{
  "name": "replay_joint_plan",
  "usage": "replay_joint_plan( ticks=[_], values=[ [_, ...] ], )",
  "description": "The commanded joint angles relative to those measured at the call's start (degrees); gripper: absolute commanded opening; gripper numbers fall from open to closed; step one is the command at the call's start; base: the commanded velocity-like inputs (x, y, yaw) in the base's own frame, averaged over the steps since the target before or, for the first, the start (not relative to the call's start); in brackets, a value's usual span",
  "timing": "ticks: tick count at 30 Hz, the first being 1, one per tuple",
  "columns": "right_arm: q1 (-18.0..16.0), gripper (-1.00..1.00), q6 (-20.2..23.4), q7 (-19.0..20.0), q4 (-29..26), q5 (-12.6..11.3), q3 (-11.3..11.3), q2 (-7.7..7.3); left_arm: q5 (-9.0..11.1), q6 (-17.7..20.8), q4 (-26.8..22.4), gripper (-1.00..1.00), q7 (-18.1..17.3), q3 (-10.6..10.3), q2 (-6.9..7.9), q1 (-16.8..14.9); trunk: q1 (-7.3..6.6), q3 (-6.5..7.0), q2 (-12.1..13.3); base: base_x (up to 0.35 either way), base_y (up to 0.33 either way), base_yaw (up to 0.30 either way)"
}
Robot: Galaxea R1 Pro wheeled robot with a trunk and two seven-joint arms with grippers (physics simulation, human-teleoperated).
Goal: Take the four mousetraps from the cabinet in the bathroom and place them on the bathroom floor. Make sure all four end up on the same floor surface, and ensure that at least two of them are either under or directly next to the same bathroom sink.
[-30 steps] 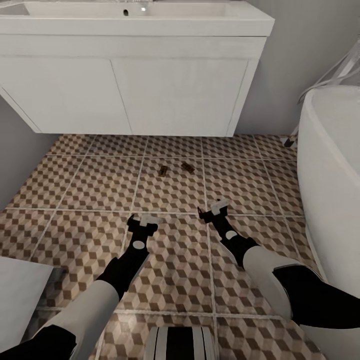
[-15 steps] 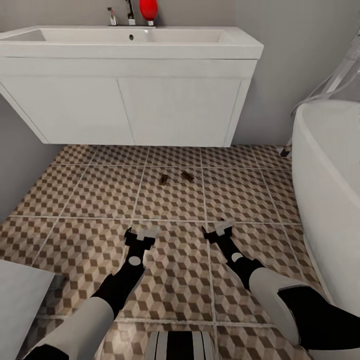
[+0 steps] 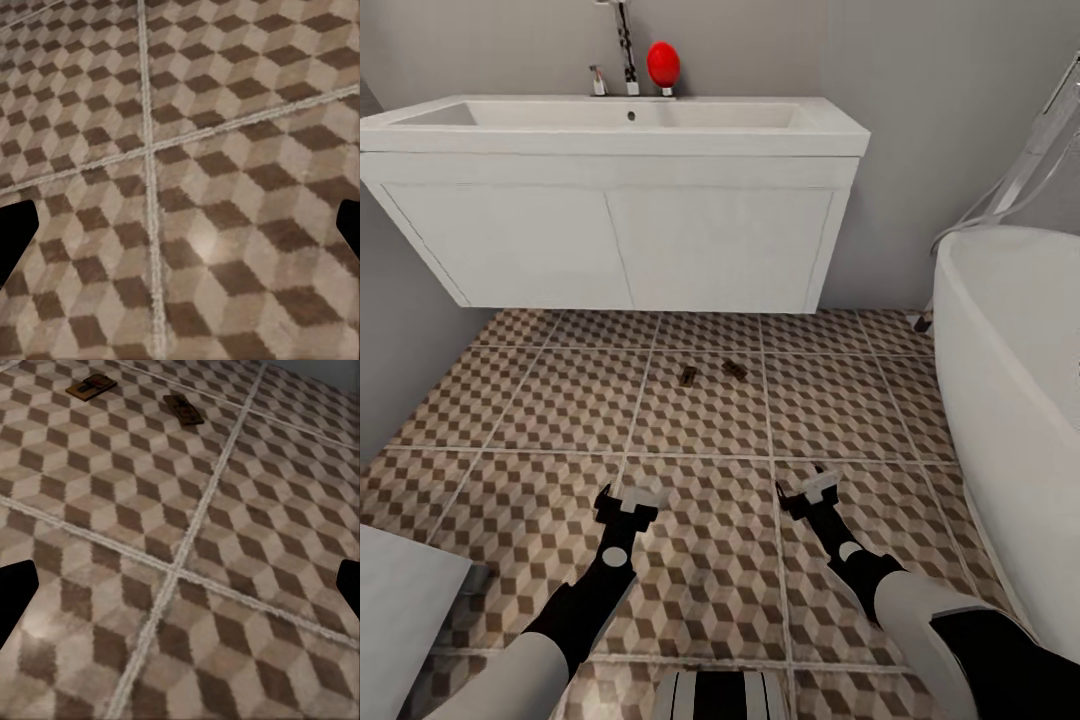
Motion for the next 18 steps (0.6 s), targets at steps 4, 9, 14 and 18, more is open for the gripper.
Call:
replay_joint_plan(
  ticks=[4,9,14,18],
  values=[
    [1.58,1.0,-1.1,-0.52,0.07,0.17,0.46,-0.39,-0.17,-0.7,0.07,1.0,0.41,-0.16,0.51,1.58,-0.11,0.86,0.04,0.0,0.0,0.0],
    [3.28,1.0,-1.49,-0.52,0.07,0.17,0.46,-0.86,-0.01,-1.59,0.1,1.0,0.41,-0.16,1.33,3.41,-0.24,1.97,0.11,0.0,0.0,0.0],
    [4.76,1.0,-2.04,-0.52,0.08,0.11,0.46,-1.91,0.85,-2.29,0.23,1.0,0.38,-0.16,2.0,5.68,-0.37,3.08,0.18,0.0,0.0,0.0],
    [6.17,1.0,-3.43,-0.52,0.13,0.09,0.47,-2.24,2.13,-3.47,0.53,1.0,0.34,-0.16,3.06,7.37,-0.47,3.96,0.23,0.0,0.0,0.0]
  ],
)
